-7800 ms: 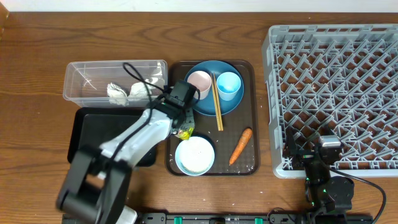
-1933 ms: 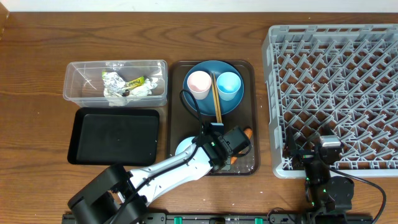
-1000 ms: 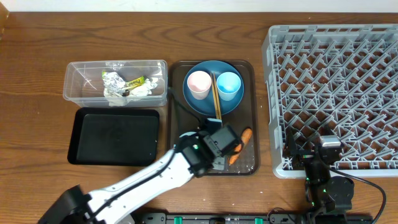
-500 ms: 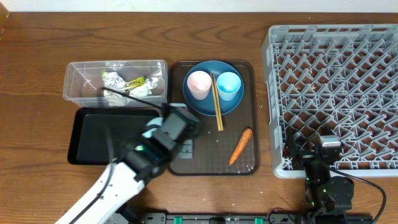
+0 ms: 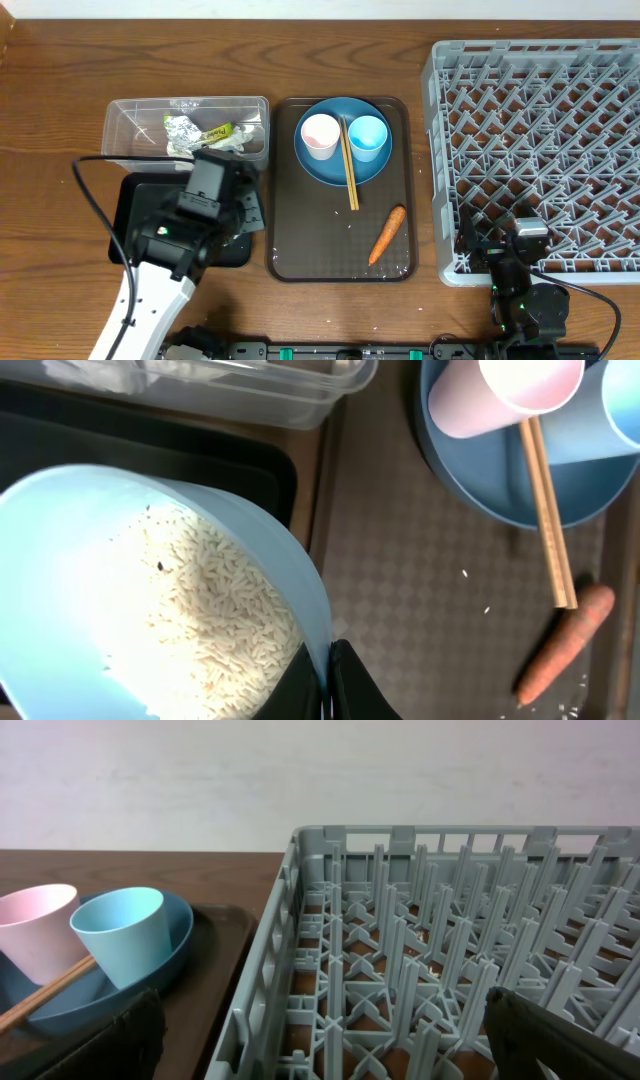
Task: Sort waste into correct bins and load items into the dishwasher rack
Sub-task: 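Grip the bowl rim and lift it toward the black tray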
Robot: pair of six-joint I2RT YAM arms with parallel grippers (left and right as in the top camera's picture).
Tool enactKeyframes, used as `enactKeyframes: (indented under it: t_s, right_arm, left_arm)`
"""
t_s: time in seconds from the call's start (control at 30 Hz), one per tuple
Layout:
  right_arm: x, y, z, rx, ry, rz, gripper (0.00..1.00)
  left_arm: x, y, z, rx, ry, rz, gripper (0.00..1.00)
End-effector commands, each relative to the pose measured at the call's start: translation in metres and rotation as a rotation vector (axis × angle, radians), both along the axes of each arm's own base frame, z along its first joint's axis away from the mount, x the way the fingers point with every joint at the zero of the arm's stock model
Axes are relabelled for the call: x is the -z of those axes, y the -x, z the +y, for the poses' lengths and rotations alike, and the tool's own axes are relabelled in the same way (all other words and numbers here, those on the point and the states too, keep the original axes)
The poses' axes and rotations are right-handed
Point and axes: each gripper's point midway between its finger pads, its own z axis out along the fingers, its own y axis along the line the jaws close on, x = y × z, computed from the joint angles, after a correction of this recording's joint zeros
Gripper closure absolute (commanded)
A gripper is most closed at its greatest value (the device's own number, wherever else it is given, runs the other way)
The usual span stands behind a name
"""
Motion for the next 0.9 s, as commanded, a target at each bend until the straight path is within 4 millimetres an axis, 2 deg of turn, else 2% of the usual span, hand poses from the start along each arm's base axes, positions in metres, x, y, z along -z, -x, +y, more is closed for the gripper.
enactKeyframes:
  t_s: [0.0, 0.33, 0.57, 0.87]
  right_arm:
    - [0.0, 0.0, 0.002, -0.007, 0.001, 0.0, 0.01]
    - [0.0, 0.0, 0.002, -0.007, 0.001, 0.0, 0.01]
    - [0.0, 0.0, 0.002, -0.007, 0.001, 0.0, 0.01]
    - [0.0, 0.0, 0.002, -0.007, 0.001, 0.0, 0.01]
  left_arm:
    - [-0.003, -0.001, 0.004, 0.022, 0.053, -0.002, 0.94]
    - [-0.01, -0.006, 0.025, 0.018, 0.214, -0.009, 0.94]
    - [-0.004, -0.003, 0.056, -0.036, 0.258, -0.011, 0.94]
    - [0.01, 0.0, 0.088, -0.123, 0.495, -0.091, 0.94]
